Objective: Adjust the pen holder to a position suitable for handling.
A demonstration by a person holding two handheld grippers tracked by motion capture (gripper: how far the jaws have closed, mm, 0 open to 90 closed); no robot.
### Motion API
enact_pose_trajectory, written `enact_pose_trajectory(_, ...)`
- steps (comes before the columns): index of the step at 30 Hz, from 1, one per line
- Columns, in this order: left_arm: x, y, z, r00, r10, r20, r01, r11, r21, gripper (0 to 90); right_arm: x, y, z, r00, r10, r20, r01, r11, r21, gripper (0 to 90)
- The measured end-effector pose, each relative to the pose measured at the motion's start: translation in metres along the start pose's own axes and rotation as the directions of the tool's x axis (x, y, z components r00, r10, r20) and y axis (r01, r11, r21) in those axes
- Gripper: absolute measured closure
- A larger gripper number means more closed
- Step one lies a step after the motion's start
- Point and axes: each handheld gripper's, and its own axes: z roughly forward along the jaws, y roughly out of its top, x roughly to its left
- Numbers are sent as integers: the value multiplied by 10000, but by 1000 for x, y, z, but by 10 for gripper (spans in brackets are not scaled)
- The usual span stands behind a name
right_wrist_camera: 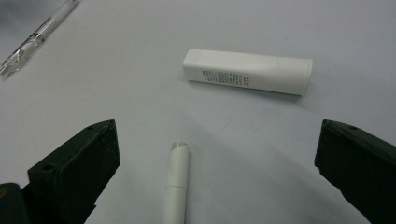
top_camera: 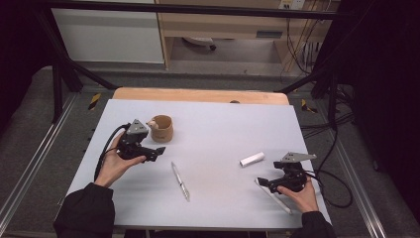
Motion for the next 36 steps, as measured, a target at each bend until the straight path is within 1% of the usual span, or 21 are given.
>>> enact_pose_trajectory(5, 0, 8, 6, 9999, 54, -138, -53, 10000, 64, 139, 0, 0, 0, 10000, -11, 8, 11, 10000, 14, 8)
enact_pose_trajectory(10, 0, 18, 14, 9998, 91, -198, -91, 10000, 21, 192, 0, 0, 1, 10000, 3, 3, -3, 10000, 42, 8)
enact_pose_trajectory(12, 0, 21, 18, 9997, 176, -197, -175, 9998, 56, 196, 0, 0, 1, 10000, 15, -11, -15, 10000, 36, 8)
enact_pose_trajectory(13, 1, 24, 22, 9994, 244, -235, -242, 9996, 113, 216, 0, 0, 0, 10000, -3, -7, 3, 10000, 33, 8)
enact_pose_trajectory(15, 1, 26, 24, 9994, 244, -253, -242, 9997, 105, 241, 0, 0, 0, 10000, 5, -6, -5, 10000, 32, 7)
enact_pose_trajectory(17, 1, 29, 27, 9992, 245, -327, -241, 9996, 139, 268, 0, 0, 1, 10000, -6, -19, 6, 10000, 37, 7)
enact_pose_trajectory(21, 1, 35, 35, 9979, 427, -488, -410, 9986, 347, 298, 0, 0, 1, 10000, -39, -16, 39, 10000, 80, 7)
enact_pose_trajectory(22, 2, 36, 36, 9980, 403, -495, -386, 9987, 342, 319, 0, 0, 0, 10000, -6, -25, 7, 10000, 51, 7)
enact_pose_trajectory(23, 2, 37, 38, 9979, 395, -518, -376, 9986, 371, 319, 0, 0, 0, 10000, -6, -25, 7, 10000, 51, 7)
enact_pose_trajectory(24, 3, 38, 40, 9976, 407, -566, -386, 9985, 393, 343, 0, 0, 1, 10000, -12, -27, 12, 10000, 40, 7)
enact_pose_trajectory(25, 4, 38, 42, 9974, 400, -604, -375, 9984, 427, 343, 0, 0, 1, 10000, -12, -27, 12, 10000, 40, 7)
enact_pose_trajectory(26, 4, 39, 44, 9970, 429, -641, -401, 9983, 434, 375, 0, 0, 1, 10000, -44, -14, 44, 10000, 78, 8)
enact_pose_trajectory(27, 5, 39, 46, 9967, 447, -678, -416, 9981, 464, 375, 0, 0, 1, 10000, -44, -14, 44, 10000, 78, 8)
enact_pose_trajectory(30, 6, 39, 52, 9959, 552, -720, -508, 9968, 614, 431, 0, 0, 1, 10000, -58, -24, 59, 9999, 94, 8)
enact_pose_trajectory(32, 6, 39, 56, 9945, 681, -797, -625, 9955, 711, 446, 0, 0, 1, 10000, -54, -20, 54, 9999, 88, 8)
enact_pose_trajectory(35, 8, 39, 61, 9924, 813, -920, -746, 9945, 733, 517, 0, 0, 1, 10000, -72, -31, 73, 9999, 83, 7)
enact_pose_trajectory(36, 8, 39, 62, 9921, 845, -929, -773, 9939, 782, 525, 0, 0, 1, 10000, -64, -19, 64, 9999, 107, 8)
